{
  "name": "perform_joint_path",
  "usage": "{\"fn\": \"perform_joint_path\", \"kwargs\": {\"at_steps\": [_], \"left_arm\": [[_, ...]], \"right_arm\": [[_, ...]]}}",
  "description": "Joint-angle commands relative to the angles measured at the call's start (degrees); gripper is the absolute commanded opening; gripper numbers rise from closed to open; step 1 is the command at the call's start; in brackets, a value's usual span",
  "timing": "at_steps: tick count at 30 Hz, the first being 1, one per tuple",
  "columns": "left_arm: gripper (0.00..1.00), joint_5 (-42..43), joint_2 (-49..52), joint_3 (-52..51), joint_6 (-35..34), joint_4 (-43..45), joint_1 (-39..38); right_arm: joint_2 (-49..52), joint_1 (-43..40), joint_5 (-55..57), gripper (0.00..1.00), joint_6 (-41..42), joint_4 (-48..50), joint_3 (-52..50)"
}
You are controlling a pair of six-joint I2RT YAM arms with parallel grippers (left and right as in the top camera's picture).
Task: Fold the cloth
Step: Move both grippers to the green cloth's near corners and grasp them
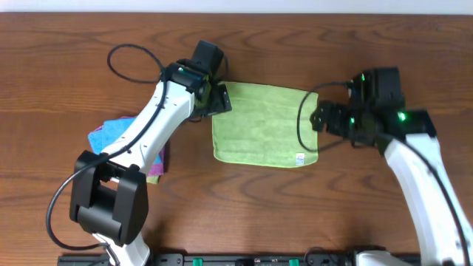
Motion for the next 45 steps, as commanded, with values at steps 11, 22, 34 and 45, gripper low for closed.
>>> {"fn": "perform_joint_path", "kwargs": {"at_steps": [11,22,34,45], "left_arm": [[0.95,10.51,-2.36,-6.27,-11.30,-4.04,-6.71],[0.95,11.93,-15.47,-27.85,-22.10,13.25,-6.69],[0.95,11.39,-15.63,-36.50,-26.77,26.82,-6.71],[0.96,6.32,-15.50,-36.52,-27.71,29.11,-6.71]], "right_arm": [[-13.07,-13.00,-19.54,0.99,-0.33,11.37,-27.63],[-10.03,-13.00,-19.52,0.99,-0.31,15.54,-27.74],[2.14,-12.90,-23.76,0.99,1.90,23.91,-27.74],[7.34,-12.85,-24.48,0.99,3.58,25.31,-27.74]]}}
